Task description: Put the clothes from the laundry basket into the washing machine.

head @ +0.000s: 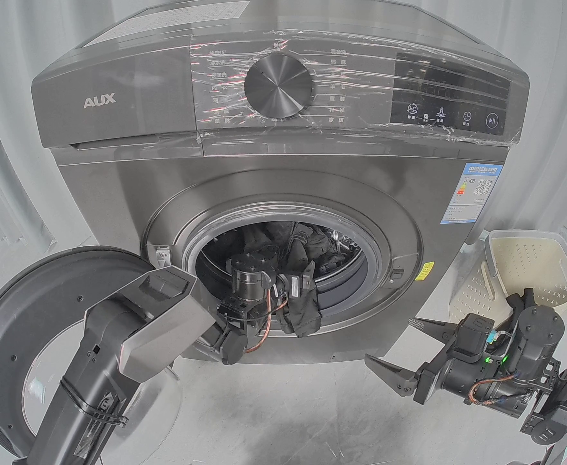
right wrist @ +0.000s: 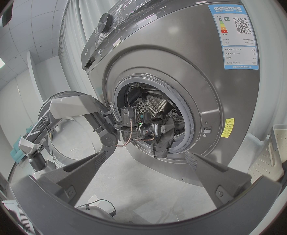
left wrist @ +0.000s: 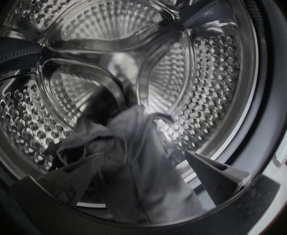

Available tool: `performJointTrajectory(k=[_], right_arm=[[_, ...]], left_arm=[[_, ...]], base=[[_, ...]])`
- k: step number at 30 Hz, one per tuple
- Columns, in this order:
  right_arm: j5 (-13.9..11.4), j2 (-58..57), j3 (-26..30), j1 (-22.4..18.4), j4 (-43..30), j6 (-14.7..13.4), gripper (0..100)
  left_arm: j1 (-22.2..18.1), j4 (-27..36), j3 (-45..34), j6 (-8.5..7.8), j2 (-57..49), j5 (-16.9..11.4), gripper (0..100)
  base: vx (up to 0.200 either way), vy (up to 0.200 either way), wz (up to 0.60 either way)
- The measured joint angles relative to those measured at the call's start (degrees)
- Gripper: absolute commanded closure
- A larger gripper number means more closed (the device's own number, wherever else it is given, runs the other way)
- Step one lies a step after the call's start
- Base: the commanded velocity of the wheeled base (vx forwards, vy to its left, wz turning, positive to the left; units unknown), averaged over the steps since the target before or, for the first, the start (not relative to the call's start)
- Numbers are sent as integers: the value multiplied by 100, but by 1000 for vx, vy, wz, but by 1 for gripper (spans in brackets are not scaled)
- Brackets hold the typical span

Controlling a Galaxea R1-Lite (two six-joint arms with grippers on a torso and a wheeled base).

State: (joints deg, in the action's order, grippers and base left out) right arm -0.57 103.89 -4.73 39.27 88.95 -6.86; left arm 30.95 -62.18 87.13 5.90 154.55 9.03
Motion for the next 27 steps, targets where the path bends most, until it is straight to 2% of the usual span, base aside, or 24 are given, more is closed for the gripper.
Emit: performJointTrajectory(k=[5,17,18,27], right_arm=[[0,0,5,0,0,0,0],[-2,-4,-1,0,0,0,0],[-2,-6,-1,0,0,0,0],[-2,-6,-34,0,0,0,0]], left_arm=[[177,35,-645,12,-254,-351,0],[234,33,-816,-54,-166,-373,0],[239,33,-818,-55,-150,-378,100],[234,22,-805,-55,-55,-378,100]], base=[[0,0,0],[0,0,0],[0,0,0],[0,0,0]])
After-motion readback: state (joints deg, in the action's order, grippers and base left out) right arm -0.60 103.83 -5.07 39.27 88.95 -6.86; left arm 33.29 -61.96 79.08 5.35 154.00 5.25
